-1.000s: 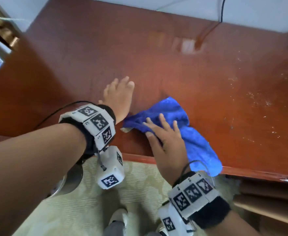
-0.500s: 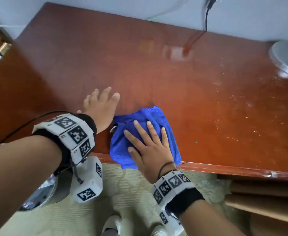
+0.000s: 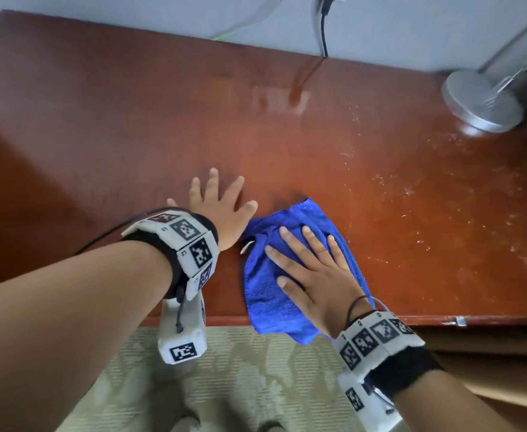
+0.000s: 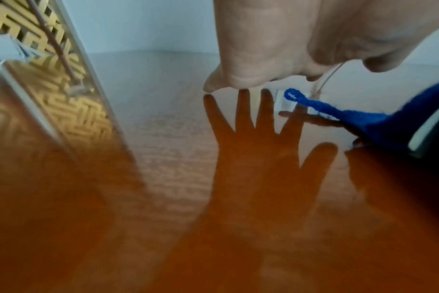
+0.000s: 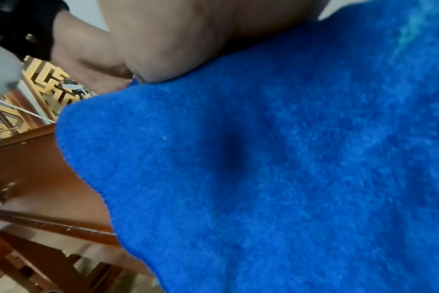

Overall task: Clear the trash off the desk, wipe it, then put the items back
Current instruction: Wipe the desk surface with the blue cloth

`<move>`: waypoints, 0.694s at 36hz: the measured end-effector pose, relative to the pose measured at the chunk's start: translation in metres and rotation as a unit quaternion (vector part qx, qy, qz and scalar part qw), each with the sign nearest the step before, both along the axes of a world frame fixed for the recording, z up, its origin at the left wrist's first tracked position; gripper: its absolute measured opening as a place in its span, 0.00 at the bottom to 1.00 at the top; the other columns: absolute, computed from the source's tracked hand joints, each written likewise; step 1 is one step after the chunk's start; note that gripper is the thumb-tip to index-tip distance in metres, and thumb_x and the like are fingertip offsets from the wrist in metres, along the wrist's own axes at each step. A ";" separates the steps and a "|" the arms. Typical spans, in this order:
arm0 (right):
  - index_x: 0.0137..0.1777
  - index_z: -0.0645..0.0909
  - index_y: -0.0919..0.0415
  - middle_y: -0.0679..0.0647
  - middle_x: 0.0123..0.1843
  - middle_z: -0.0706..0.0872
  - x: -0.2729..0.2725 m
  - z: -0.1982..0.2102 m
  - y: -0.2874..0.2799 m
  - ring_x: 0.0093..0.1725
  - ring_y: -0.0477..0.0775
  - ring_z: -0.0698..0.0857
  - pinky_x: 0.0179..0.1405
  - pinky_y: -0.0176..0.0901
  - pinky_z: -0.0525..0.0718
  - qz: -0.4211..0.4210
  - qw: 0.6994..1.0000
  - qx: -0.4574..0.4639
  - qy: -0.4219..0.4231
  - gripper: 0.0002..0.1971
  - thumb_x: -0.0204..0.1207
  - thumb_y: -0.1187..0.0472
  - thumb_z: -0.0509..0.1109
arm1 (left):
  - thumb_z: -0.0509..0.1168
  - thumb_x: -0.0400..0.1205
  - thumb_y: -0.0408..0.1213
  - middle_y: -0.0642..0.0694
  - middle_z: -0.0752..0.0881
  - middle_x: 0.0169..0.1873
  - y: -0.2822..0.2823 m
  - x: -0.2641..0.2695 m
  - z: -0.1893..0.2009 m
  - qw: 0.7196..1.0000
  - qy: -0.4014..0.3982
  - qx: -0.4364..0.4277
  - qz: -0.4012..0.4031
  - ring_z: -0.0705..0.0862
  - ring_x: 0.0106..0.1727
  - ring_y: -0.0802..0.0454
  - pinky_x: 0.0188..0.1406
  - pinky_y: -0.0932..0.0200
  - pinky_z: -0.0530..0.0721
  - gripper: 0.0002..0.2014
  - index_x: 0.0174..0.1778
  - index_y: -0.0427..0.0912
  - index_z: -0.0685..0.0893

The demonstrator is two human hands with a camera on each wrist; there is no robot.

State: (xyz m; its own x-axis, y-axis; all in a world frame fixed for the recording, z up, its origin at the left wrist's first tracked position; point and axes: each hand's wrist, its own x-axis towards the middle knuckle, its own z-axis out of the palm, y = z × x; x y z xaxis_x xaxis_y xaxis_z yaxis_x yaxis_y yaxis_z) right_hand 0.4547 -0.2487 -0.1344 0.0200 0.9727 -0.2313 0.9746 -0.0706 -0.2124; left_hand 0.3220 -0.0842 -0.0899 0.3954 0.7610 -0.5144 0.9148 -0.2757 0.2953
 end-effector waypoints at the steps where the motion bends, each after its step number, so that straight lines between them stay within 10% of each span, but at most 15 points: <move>1: 0.77 0.36 0.25 0.33 0.83 0.35 0.009 -0.001 -0.002 0.83 0.49 0.35 0.79 0.58 0.33 0.007 1.000 0.002 0.003 0.25 0.79 0.35 0.27 | 0.41 0.84 0.63 0.53 0.33 0.83 0.000 0.003 0.000 1.000 0.010 -0.013 -0.001 0.33 0.83 0.44 0.76 0.27 0.37 0.29 0.82 0.68 0.42; 10: 0.80 0.43 0.31 0.37 0.85 0.42 0.031 0.000 -0.007 0.84 0.49 0.39 0.78 0.60 0.38 0.010 1.000 0.009 0.014 0.24 0.84 0.38 0.35 | 0.41 0.78 0.72 0.53 0.21 0.77 -0.002 0.008 -0.006 0.994 0.079 -0.064 -0.030 0.22 0.79 0.41 0.72 0.25 0.31 0.37 0.77 0.69 0.29; 17: 0.80 0.61 0.45 0.52 0.83 0.60 -0.028 0.020 -0.021 0.81 0.54 0.55 0.78 0.54 0.54 -0.290 0.948 0.125 0.025 0.30 0.77 0.44 0.48 | 0.39 0.78 0.73 0.53 0.25 0.80 0.001 0.007 -0.006 0.993 0.075 -0.088 -0.031 0.25 0.80 0.42 0.72 0.25 0.31 0.35 0.78 0.70 0.32; 21: 0.73 0.21 0.39 0.52 0.83 0.28 -0.047 0.021 -0.006 0.82 0.56 0.32 0.79 0.64 0.40 -0.428 0.900 -0.073 0.046 0.37 0.64 0.31 0.24 | 0.39 0.79 0.71 0.54 0.23 0.78 0.001 0.007 -0.004 0.993 0.070 -0.094 -0.033 0.23 0.79 0.42 0.72 0.25 0.31 0.34 0.77 0.70 0.30; 25: 0.67 0.13 0.40 0.57 0.78 0.18 -0.045 0.021 0.014 0.79 0.63 0.24 0.75 0.73 0.36 -0.428 0.888 -0.164 0.020 0.38 0.73 0.26 0.35 | 0.39 0.80 0.71 0.53 0.22 0.78 0.001 0.007 -0.003 0.992 0.069 -0.098 -0.039 0.23 0.79 0.42 0.71 0.24 0.31 0.34 0.77 0.69 0.30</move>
State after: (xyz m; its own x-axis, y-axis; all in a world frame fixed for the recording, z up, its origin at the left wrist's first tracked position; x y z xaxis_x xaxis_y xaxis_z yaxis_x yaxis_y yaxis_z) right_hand 0.4093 -0.2347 -0.1137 0.7060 0.4845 -0.5165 0.5255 -0.8473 -0.0765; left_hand 0.3290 -0.0836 -0.0928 0.3646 0.6110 -0.7026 0.9283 -0.2977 0.2229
